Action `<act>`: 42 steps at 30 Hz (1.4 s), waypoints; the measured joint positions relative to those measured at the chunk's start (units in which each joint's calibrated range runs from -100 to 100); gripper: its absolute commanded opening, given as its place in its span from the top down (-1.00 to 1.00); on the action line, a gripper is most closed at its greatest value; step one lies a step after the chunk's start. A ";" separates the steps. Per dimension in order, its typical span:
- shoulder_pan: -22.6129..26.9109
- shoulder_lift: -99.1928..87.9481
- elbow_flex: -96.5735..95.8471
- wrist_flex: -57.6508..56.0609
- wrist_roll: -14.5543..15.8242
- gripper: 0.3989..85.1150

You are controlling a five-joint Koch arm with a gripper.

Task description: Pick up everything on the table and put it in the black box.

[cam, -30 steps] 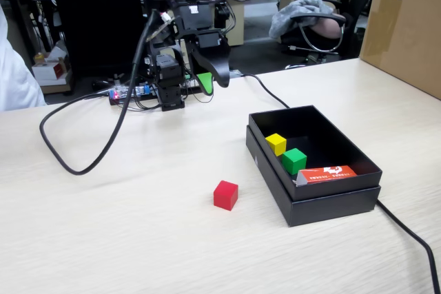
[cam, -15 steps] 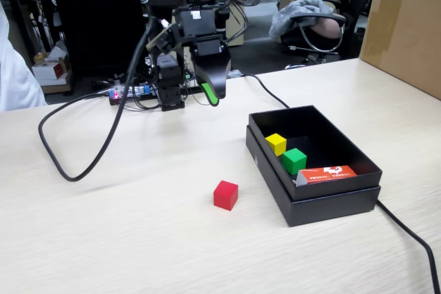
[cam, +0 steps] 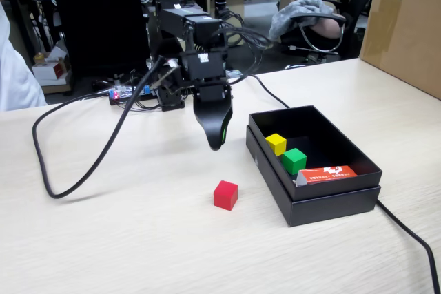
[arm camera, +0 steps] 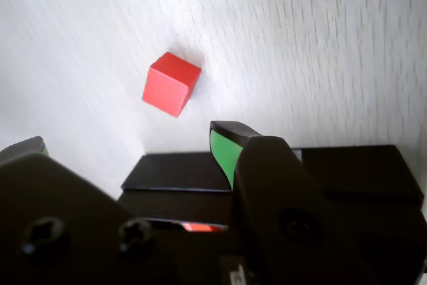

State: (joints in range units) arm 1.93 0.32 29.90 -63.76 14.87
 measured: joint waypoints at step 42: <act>-0.24 35.21 19.63 -2.48 2.30 0.06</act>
State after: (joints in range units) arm 1.68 35.53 49.52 -66.24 17.17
